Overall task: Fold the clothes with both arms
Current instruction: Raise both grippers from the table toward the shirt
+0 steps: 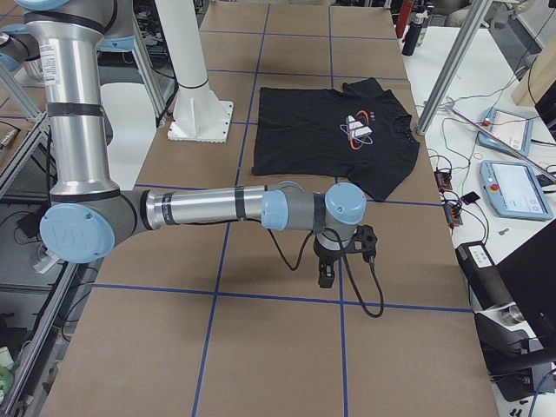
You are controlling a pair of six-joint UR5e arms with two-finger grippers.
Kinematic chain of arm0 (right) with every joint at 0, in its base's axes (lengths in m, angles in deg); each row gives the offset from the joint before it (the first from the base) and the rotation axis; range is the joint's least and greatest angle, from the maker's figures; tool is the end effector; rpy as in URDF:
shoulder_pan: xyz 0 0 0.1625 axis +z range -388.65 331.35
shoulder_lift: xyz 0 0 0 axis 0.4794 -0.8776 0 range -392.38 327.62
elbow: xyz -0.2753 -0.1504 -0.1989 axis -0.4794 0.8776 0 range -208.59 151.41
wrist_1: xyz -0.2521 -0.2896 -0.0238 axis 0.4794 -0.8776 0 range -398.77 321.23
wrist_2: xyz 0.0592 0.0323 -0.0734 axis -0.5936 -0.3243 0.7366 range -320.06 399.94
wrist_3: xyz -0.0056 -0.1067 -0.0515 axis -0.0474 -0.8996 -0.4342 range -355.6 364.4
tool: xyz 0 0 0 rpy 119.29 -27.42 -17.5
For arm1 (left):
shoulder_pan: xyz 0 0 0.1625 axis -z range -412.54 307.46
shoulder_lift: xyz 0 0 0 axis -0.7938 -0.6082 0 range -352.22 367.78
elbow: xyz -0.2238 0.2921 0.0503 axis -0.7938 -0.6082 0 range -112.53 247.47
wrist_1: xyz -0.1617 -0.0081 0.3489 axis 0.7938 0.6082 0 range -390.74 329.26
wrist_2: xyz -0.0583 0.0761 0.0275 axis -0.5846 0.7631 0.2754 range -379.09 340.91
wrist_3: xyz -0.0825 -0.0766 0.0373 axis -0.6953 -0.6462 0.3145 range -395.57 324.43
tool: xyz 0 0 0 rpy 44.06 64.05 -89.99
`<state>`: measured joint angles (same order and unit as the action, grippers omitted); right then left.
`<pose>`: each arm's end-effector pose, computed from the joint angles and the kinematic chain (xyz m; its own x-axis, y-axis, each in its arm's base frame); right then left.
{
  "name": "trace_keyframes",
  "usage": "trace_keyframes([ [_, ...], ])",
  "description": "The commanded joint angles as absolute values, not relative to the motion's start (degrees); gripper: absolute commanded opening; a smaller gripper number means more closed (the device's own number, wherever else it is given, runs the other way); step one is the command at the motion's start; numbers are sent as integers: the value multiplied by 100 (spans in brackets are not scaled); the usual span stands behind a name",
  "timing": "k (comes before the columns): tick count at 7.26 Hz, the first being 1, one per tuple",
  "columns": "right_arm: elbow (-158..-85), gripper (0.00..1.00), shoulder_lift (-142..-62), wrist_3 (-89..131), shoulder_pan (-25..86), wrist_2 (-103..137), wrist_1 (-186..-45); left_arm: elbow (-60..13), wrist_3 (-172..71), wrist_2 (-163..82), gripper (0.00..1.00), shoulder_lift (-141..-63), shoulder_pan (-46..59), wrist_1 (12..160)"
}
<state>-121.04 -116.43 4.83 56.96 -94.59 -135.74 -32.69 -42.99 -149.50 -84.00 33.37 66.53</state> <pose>0.0119 -0.4996 0.5613 0.7100 -0.0646 0.7012 0.0713 0.9973 0.0198 -0.0214 -0.4913 0.5115 0.7468 0.1431 -0.6495 0.0293 0.9686 0.2471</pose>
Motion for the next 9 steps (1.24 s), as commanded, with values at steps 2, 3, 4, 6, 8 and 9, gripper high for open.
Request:
trace_keyframes([
  [2, -11754, 100, -10739, 484, 5432, -9410, -13563, -3194, -4295, -15505, 99, -9091, 3245, 6769],
  [3, -11736, 100, -10474, 484, 5406, -9305, -13563, -3176, -4304, -15497, 99, -9205, 3027, 6996],
  [4, -11728, 100, -10167, 484, 5354, -9147, -13258, -3159, -4400, -15497, 99, -9250, 2755, 7138],
  [6, -11098, 100, -10224, 1008, 5283, -9005, -11572, -2948, -4857, -15480, 99, -9758, 2436, 7470],
  [8, -10666, 100, -10182, 2490, 4758, -8996, -10552, -2363, -5156, -15471, 99, -10205, 2175, 8206],
  [9, -10647, 100, -10060, 2592, 4625, -8988, -10409, -2080, -5600, -15410, 99, -10287, 1929, 8759],
])
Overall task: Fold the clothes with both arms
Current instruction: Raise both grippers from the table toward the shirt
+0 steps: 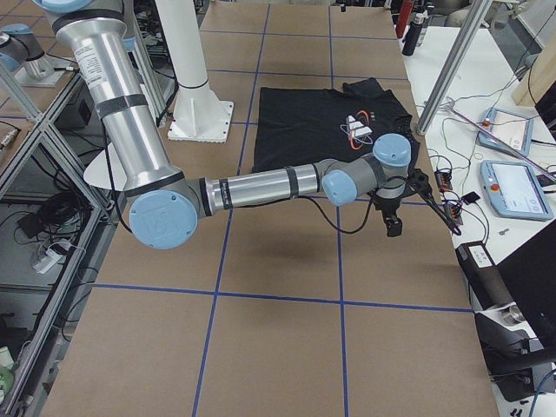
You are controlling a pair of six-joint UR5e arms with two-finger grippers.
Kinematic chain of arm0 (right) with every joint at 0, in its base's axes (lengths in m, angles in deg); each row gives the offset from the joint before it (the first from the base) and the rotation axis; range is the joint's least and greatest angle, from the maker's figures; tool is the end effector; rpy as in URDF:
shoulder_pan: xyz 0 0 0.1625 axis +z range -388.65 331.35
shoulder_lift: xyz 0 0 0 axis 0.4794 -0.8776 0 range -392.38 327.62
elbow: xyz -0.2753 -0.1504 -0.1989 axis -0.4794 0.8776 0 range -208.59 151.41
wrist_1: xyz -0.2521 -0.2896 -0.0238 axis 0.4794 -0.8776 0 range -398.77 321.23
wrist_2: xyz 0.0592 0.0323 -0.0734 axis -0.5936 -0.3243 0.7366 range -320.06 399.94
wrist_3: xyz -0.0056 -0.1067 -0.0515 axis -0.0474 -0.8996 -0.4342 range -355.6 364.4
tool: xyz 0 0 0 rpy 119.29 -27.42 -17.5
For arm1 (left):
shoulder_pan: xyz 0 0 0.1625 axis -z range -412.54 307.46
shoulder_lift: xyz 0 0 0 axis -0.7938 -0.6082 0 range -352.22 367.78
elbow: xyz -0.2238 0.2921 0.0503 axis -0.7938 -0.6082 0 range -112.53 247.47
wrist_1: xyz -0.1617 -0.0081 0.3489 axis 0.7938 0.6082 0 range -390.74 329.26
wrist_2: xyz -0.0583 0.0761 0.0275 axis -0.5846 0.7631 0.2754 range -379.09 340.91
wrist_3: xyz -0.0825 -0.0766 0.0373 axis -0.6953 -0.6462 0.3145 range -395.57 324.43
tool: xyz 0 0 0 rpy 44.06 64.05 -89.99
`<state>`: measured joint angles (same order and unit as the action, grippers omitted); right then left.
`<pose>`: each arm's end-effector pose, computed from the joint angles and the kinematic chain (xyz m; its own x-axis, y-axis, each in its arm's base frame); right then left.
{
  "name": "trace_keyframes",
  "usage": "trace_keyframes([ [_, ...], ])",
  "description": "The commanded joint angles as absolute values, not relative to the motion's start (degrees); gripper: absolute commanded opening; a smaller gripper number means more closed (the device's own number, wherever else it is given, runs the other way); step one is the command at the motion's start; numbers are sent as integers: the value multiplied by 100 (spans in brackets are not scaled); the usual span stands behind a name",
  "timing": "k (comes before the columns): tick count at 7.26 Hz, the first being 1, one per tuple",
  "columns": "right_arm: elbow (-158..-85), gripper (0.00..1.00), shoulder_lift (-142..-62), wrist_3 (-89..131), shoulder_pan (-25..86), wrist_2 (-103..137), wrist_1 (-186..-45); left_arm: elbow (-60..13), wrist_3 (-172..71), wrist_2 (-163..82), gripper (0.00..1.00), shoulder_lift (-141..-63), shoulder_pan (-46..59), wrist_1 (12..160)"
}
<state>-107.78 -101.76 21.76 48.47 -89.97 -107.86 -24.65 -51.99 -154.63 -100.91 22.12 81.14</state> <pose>-0.0821 -0.6157 0.4760 0.7011 -0.2182 0.6788 -0.0183 0.9462 0.3231 0.1081 -0.5779 0.3796 0.5801 0.4249 -0.6949 -0.0318 0.8643 0.5020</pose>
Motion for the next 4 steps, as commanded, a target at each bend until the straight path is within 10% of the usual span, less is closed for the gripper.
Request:
trace_keyframes([
  [1, -10655, 98, -9954, 3098, 4580, -8996, -10381, -1677, -6240, -15253, 99, -10374, 1804, 9626],
  [4, -10446, 98, -9410, 3894, 3721, -8531, -9812, -95, -7518, -14641, 99, -11147, 1516, 11451],
])
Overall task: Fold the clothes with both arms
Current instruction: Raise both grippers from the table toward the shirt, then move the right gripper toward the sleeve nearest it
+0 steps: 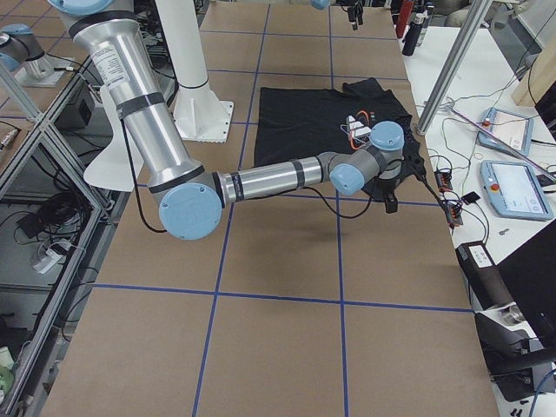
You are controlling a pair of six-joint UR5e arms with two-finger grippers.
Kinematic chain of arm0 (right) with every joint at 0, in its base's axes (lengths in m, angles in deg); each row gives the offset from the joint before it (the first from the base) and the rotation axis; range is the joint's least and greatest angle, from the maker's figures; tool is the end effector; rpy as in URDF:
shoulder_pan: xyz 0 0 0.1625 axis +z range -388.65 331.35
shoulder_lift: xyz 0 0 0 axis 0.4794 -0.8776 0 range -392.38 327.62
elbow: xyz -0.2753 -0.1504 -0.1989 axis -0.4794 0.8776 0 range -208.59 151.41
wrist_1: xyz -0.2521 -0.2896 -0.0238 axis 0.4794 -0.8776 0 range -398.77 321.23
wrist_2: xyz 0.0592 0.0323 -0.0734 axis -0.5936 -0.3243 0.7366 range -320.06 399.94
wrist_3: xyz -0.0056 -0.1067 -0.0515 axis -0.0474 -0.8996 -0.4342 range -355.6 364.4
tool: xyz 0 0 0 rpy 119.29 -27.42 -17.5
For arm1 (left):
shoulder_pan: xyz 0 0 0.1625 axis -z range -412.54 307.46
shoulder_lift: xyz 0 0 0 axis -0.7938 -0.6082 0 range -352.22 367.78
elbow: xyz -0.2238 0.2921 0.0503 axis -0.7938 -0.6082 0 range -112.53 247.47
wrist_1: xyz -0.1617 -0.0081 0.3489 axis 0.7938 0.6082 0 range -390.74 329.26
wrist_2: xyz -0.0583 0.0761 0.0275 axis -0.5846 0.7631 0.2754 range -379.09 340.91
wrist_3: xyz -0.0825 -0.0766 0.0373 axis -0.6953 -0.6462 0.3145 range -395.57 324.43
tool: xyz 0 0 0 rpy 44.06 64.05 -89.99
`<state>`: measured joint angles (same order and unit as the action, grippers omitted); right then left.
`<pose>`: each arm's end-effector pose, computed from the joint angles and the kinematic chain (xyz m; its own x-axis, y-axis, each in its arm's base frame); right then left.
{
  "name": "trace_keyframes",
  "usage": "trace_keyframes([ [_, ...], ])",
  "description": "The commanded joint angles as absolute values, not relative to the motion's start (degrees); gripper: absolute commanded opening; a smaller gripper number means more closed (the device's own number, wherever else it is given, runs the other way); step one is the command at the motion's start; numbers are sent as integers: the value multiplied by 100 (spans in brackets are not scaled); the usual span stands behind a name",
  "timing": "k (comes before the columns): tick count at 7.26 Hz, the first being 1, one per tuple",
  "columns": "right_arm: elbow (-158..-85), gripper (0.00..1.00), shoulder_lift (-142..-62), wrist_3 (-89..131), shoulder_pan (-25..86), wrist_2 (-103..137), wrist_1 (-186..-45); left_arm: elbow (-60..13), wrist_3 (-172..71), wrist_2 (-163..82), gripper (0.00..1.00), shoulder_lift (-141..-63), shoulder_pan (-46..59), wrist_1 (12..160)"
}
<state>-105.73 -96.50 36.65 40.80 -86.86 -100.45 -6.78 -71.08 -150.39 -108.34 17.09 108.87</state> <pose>-0.1703 -0.6317 0.4209 0.6573 -0.1760 0.7328 -0.1030 0.9422 0.3187 0.1731 -0.6243 0.3892 0.5126 0.3764 -0.7717 0.1518 0.8449 0.5129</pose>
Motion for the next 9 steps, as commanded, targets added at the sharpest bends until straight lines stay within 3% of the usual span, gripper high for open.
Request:
trace_keyframes([
  [1, -10192, 99, -9330, 3894, 3640, -8557, -9436, -91, -7573, -14088, 99, -11166, 1261, 11524],
  [3, -9315, 95, -8961, 3894, 3429, -8348, -8417, -91, -7862, -14003, 99, -11289, 1171, 11525],
  [5, -8734, 94, -8655, 3894, 3148, -7610, -8254, -100, -7934, -14003, 99, -11333, 1135, 11525],
  [7, -8346, 95, -8626, 3894, 2910, -7371, -7738, -109, -7951, -14003, 99, -11333, 1135, 11525],
  [9, -8248, 91, -8626, 3894, 2813, -7362, -7709, -109, -7951, -14003, 99, -11333, 1135, 11525],
])
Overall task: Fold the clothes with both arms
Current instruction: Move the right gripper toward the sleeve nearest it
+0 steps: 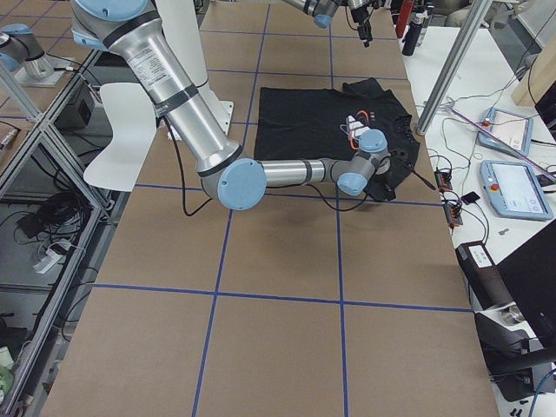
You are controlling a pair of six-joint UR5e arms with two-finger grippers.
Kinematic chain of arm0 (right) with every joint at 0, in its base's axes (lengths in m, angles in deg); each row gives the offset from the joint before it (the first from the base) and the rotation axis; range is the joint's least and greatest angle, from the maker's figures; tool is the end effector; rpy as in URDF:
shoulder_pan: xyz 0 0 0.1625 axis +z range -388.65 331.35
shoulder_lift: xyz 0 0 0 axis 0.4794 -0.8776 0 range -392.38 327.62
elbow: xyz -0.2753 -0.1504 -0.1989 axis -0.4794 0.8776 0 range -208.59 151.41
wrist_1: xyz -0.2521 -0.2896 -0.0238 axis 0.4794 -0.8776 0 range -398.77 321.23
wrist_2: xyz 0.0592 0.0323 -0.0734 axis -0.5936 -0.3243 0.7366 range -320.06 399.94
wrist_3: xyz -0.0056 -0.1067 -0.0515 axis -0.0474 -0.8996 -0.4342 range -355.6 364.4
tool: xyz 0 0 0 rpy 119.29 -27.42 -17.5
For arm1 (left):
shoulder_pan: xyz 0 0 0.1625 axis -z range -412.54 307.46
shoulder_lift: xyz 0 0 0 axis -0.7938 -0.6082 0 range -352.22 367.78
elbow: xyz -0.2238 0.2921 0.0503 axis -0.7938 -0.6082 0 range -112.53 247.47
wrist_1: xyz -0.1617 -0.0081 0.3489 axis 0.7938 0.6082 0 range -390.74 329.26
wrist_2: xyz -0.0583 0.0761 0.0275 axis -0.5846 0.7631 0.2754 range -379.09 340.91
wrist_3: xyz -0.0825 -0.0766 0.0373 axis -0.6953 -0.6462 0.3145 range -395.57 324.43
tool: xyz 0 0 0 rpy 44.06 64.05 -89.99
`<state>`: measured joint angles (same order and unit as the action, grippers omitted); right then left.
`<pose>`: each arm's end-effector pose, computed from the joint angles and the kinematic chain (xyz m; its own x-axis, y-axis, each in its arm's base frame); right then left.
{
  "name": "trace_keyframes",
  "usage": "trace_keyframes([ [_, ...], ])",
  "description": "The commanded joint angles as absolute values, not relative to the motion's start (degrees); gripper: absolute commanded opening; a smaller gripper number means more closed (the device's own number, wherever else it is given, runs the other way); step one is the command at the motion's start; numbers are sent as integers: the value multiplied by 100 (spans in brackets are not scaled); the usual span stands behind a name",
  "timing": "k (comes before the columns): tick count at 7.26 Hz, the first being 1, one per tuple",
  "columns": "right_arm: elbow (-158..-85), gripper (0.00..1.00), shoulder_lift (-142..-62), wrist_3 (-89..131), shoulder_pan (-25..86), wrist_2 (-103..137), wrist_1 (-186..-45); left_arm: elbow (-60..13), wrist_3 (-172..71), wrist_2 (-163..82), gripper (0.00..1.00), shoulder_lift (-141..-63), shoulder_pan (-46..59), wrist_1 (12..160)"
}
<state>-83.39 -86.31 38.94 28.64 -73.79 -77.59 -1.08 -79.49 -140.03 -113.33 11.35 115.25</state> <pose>-0.3205 -0.6575 0.4455 0.6817 -0.3342 0.6509 -0.0657 0.8581 0.5093 0.2349 -0.6437 0.3710 0.5322 0.3179 -0.7847 0.2606 0.8203 0.5091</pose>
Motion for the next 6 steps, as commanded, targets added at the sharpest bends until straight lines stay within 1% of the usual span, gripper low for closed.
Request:
trace_keyframes([
  [1, -8151, 84, -8626, 3894, 2813, -7362, -7718, -109, -7951, -14003, 99, -11342, 1135, 11525],
  [4, -7730, 77, -8355, 3876, 2804, -7300, -7727, -126, -7960, -14003, 99, -11342, 1135, 11525],
  [6, -7720, 69, -8353, 3876, 2804, -7300, -7727, -126, -7960, -14003, 99, -11333, 1135, 11525],
])
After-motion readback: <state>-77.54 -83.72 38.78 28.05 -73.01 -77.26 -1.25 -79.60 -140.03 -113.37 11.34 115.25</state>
